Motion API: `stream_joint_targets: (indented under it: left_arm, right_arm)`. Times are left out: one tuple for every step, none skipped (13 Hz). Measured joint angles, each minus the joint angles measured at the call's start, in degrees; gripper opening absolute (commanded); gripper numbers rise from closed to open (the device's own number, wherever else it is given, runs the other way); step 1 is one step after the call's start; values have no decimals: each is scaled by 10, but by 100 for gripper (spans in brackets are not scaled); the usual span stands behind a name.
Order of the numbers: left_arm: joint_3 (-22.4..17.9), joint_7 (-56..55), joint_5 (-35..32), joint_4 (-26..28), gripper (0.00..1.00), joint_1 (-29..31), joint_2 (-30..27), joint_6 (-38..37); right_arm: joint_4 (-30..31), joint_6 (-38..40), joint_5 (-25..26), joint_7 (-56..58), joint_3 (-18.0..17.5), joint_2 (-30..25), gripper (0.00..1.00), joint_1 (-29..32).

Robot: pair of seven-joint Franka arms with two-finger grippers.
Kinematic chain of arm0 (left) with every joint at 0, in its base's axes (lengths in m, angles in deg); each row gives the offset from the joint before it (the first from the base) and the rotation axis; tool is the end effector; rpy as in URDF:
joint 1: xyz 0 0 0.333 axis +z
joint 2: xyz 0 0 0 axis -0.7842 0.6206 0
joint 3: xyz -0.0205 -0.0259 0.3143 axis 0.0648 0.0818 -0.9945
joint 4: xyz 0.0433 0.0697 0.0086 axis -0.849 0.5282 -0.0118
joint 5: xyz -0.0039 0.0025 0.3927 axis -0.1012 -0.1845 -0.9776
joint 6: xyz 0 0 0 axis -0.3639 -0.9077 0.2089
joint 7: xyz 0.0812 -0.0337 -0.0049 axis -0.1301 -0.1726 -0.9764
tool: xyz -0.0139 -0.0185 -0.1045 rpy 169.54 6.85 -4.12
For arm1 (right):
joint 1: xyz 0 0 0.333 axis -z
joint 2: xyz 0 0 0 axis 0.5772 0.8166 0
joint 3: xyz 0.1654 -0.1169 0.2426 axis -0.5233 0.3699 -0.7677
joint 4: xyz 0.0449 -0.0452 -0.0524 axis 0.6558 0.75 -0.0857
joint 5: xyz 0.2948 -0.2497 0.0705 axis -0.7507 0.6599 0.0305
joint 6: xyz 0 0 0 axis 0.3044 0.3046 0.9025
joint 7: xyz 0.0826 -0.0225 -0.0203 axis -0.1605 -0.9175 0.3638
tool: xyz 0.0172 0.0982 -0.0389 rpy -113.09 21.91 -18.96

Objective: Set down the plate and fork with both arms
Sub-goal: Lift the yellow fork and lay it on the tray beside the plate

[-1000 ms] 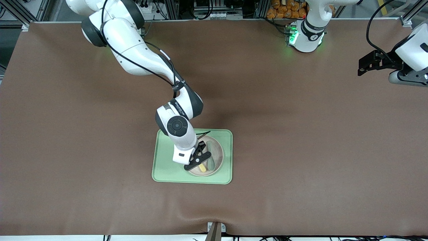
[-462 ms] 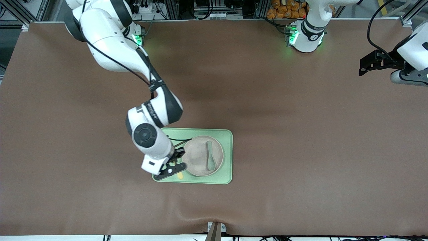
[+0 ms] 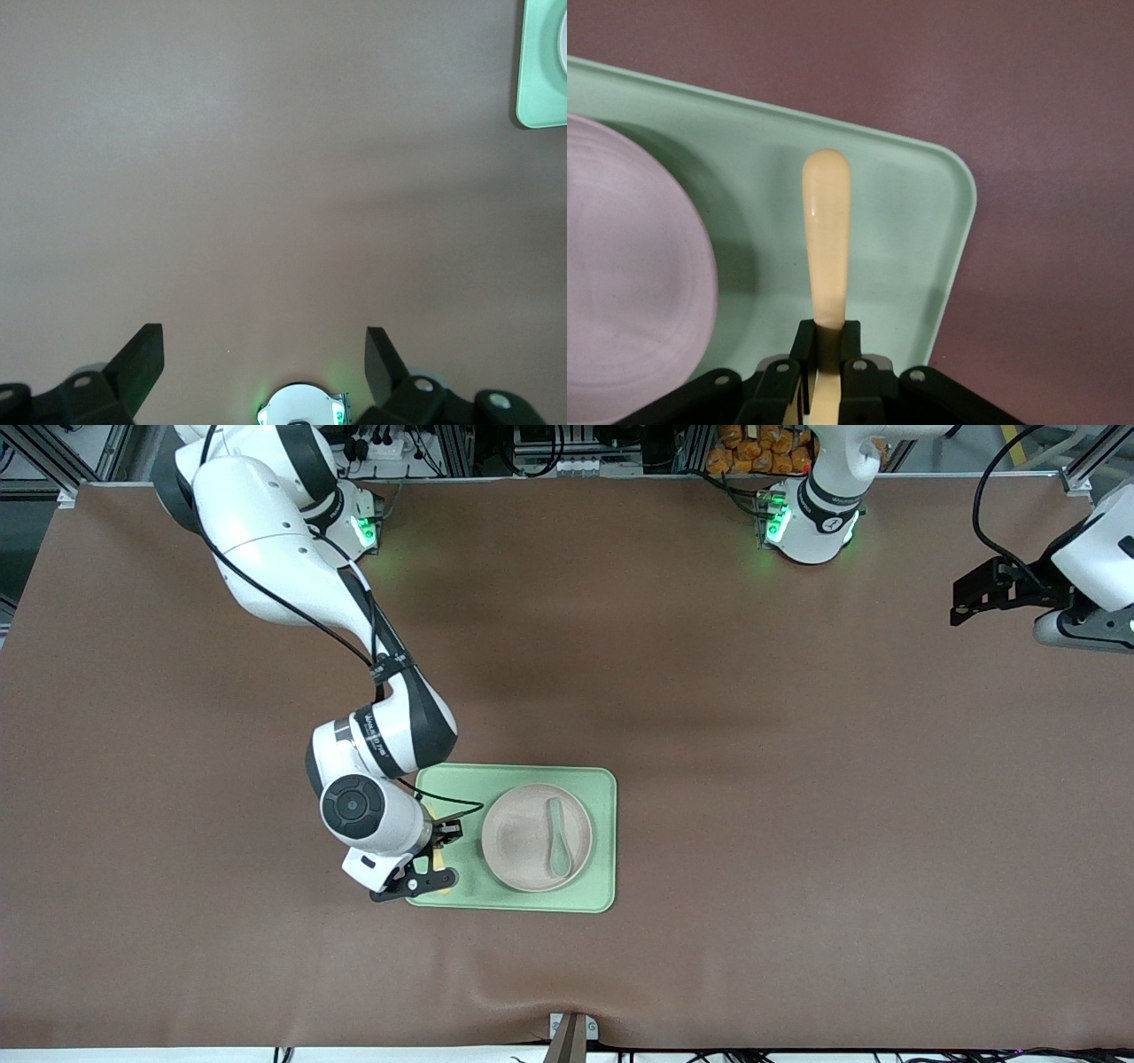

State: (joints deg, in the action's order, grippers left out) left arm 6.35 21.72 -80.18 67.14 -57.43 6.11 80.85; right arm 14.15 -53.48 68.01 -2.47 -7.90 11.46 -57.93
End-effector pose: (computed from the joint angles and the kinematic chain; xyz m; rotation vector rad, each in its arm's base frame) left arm 0.5324 -0.0523 0.6462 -3.1231 0.2360 0.1717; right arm 0.7000 0.2964 0.2507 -3.1159 -0.2837 0.0752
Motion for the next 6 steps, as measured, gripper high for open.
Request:
stream_joint_targets:
  left_arm:
    - [0, 0, 0, 0, 100, 0, 0, 0]
    - [0, 0, 0, 0, 100, 0, 0, 0]
    - [0, 0, 0, 0, 100, 0, 0, 0]
    - [0, 0, 0, 0, 100, 0, 0, 0]
    - [0, 0, 0, 0, 100, 0, 0, 0]
    - [0, 0, 0, 0, 100, 0, 0, 0]
  right_arm:
    - [11, -14, 0, -13, -1, 0, 0, -2]
    - [23, -27, 0, -25, -1, 0, 0, -2]
    - [32, -35, 0, -37, -1, 0, 0, -2]
    - [38, -39, -1, -48, -1, 0, 0, -2]
    - [44, -44, -1, -59, -1, 0, 0, -3]
    - [54, -57, -1, -69, -2, -1, 0, -4]
